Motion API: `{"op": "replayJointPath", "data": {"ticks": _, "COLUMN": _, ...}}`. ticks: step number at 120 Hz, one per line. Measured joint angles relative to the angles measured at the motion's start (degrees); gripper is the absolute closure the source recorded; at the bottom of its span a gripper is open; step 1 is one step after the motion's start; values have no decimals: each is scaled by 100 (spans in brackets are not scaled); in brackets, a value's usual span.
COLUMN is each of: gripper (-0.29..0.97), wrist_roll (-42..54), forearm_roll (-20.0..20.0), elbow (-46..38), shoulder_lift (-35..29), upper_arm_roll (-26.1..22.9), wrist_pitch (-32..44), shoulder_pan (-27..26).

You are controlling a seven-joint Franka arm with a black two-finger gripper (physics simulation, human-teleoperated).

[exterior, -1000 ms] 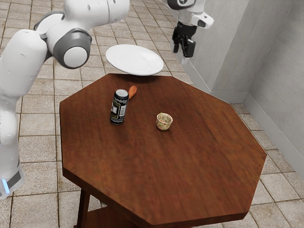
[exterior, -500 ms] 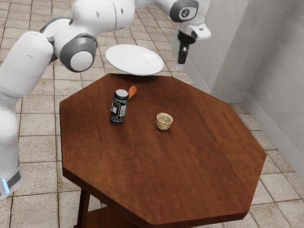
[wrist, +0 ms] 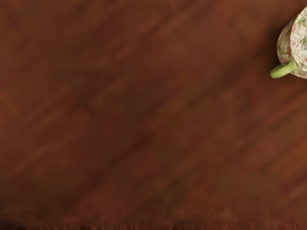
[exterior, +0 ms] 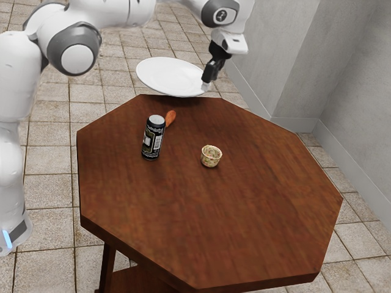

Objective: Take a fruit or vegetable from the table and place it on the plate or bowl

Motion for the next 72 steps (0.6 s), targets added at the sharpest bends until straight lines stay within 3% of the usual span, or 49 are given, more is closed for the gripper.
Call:
{"op": "replayJointPath", "data": {"ticks": 23, "gripper": 0, "wrist_roll": 336, "forearm_roll": 151, "elbow": -860, "shoulder_lift": -191, "upper_arm_roll": 15, "wrist_pitch": 406, "shoulder_pan": 5}}
{"op": "replayJointPath", "data": {"ticks": 46, "gripper": 0, "wrist_roll": 576, "forearm_roll": 234, "elbow": -1198, "shoulder_lift": -264, "upper_arm_roll": 52, "wrist_pitch": 721, "shoulder_pan": 6}}
{"op": "replayJointPath", "data": {"ticks": 72, "gripper": 0, "wrist_roll": 803, "forearm_roll": 345, "elbow": -1712, "shoulder_lift": -770, "upper_arm_roll": 133, "wrist_pitch": 833, "shoulder_pan": -15}}
